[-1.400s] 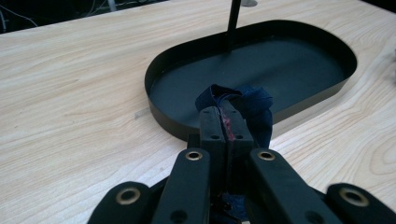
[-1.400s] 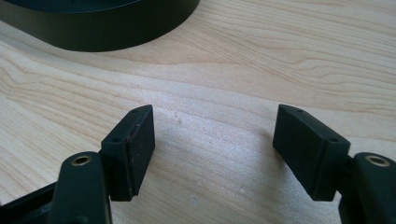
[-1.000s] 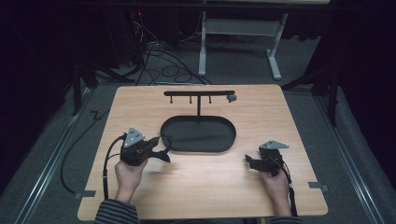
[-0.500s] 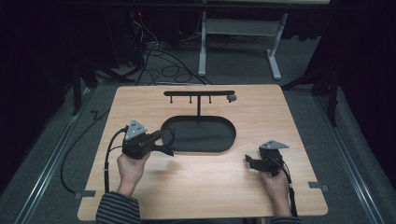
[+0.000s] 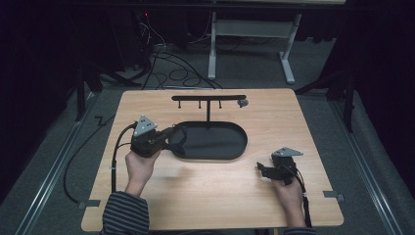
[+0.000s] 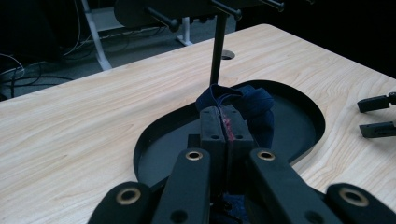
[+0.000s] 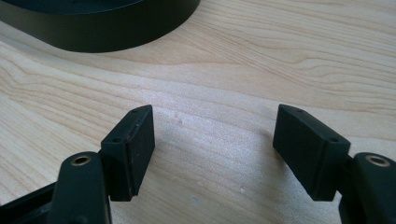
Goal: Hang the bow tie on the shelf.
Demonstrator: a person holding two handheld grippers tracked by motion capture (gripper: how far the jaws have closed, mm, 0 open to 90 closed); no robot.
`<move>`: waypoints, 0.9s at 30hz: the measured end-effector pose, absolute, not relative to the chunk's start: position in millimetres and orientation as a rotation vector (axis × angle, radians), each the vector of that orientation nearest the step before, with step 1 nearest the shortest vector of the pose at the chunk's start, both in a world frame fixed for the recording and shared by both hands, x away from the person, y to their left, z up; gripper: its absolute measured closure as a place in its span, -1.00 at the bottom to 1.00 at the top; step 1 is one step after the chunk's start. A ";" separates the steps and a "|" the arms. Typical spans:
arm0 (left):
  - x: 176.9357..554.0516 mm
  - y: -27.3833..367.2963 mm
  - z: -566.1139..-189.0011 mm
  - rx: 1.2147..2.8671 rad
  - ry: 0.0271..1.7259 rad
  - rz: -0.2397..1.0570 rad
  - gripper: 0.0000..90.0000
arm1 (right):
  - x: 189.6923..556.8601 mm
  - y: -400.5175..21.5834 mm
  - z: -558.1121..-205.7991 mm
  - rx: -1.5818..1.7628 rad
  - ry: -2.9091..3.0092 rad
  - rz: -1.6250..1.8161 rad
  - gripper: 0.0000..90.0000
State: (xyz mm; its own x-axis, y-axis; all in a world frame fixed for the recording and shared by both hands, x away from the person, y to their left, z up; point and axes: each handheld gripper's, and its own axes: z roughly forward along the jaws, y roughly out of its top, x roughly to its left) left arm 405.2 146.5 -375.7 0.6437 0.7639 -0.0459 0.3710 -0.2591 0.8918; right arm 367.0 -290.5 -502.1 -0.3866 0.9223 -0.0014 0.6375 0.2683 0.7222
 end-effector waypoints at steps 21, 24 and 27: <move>430.0 140.8 -348.9 1.831 0.882 0.477 0.98 | 367.0 -290.0 -502.2 1.404 2.123 0.899 -0.32; 433.7 140.3 -346.5 1.830 0.883 0.481 0.98 | 366.9 -289.9 -502.1 1.407 2.122 0.900 -0.32; 437.5 140.8 -344.5 1.821 0.885 0.482 0.98 | 366.9 -290.0 -502.1 1.410 2.121 0.902 -0.32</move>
State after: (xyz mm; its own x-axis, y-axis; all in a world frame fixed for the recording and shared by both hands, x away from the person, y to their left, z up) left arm 437.5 140.8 -344.5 0.6510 0.7559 -0.0695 0.3517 -0.2192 0.9101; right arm 366.9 -290.0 -502.1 -0.3864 0.9223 -0.0023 0.6381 0.2692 0.7214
